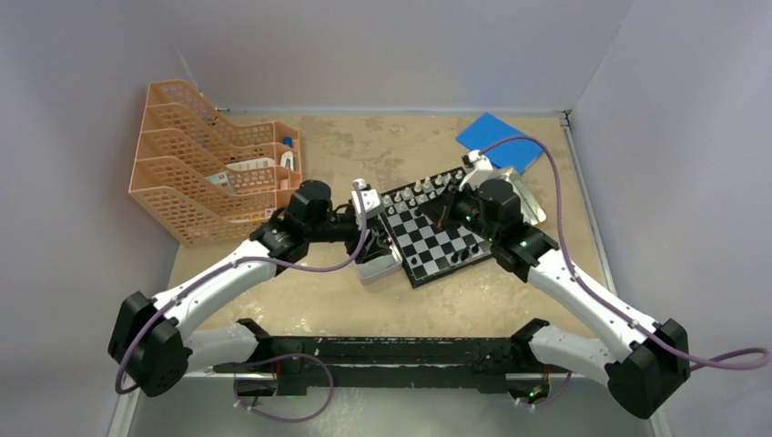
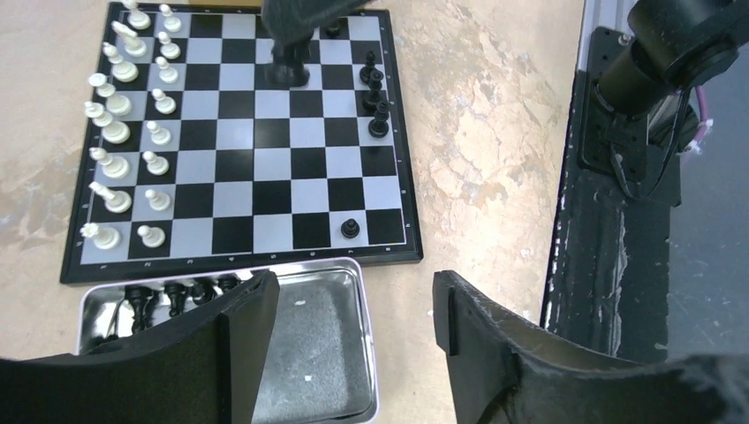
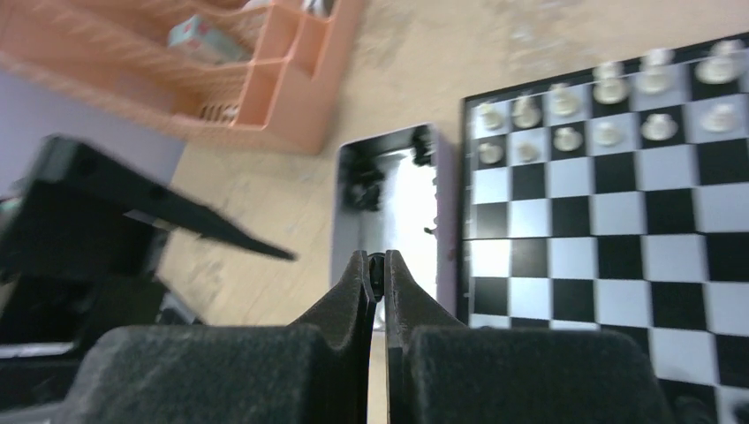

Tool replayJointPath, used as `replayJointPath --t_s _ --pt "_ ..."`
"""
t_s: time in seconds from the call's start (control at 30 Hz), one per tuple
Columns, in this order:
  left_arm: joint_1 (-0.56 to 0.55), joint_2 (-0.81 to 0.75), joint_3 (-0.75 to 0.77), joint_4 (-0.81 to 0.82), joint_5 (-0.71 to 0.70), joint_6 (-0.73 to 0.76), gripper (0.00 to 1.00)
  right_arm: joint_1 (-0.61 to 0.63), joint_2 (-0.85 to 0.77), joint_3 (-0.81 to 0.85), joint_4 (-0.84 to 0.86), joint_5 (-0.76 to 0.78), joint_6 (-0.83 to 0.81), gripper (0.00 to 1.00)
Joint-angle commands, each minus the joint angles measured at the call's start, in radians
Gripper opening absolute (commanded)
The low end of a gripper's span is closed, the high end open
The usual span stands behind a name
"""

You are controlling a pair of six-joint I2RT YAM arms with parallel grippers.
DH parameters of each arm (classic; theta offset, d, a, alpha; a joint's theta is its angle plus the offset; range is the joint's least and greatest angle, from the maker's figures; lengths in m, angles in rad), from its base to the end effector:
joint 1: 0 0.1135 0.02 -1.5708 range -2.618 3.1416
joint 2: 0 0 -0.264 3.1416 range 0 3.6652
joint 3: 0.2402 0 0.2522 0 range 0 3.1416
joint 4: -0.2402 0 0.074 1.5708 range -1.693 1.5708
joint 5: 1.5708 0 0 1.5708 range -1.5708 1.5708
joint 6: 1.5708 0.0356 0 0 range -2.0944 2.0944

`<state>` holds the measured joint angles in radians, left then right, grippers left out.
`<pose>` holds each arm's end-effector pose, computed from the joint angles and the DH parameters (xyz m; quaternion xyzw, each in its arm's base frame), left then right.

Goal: Set up the chess pieces on the board
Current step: Place the chess piece on the chessboard.

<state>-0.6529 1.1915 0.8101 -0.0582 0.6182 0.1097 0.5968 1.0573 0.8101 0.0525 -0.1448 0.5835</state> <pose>0.1981 -0.1775 0.2794 0.4506 0.6858 -0.3844 0.4229 0.2036 0.1446 0.3206 -0.0511 0.7701 0.3989 0.4951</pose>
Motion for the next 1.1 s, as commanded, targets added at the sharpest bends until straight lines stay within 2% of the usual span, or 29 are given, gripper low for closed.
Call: replayJointPath --t_s 0.0,0.1,0.2,0.37,0.53,0.63,0.87,1.07 --pt "0.002 -0.129 0.064 -0.079 -0.059 -0.055 0.67 -0.003 -0.06 0.036 -0.091 0.317 0.034 0.0" --pt "0.004 -0.205 0.072 -0.148 -0.076 -0.092 0.71 -0.003 -0.063 0.037 -0.141 0.46 0.044 0.0" --pt "0.003 -0.296 0.028 -0.151 -0.091 -0.153 0.72 -0.005 -0.04 0.037 -0.198 0.591 0.054 0.0" --pt "0.003 -0.391 -0.051 -0.161 -0.209 -0.28 0.72 -0.015 -0.019 0.01 -0.254 0.707 0.125 0.0" --pt "0.004 -0.353 -0.004 -0.298 -0.214 -0.343 0.72 -0.032 -0.011 -0.036 -0.319 0.797 0.281 0.0" --pt "0.003 -0.295 0.022 -0.358 -0.164 -0.318 0.73 -0.035 0.005 -0.051 -0.39 0.841 0.44 0.0" --pt "0.004 -0.264 0.02 -0.372 -0.117 -0.299 0.73 -0.042 0.086 -0.07 -0.454 0.915 0.577 0.0" --pt "0.004 -0.297 0.006 -0.36 -0.15 -0.297 0.73 -0.054 0.129 -0.095 -0.521 0.936 0.73 0.0"
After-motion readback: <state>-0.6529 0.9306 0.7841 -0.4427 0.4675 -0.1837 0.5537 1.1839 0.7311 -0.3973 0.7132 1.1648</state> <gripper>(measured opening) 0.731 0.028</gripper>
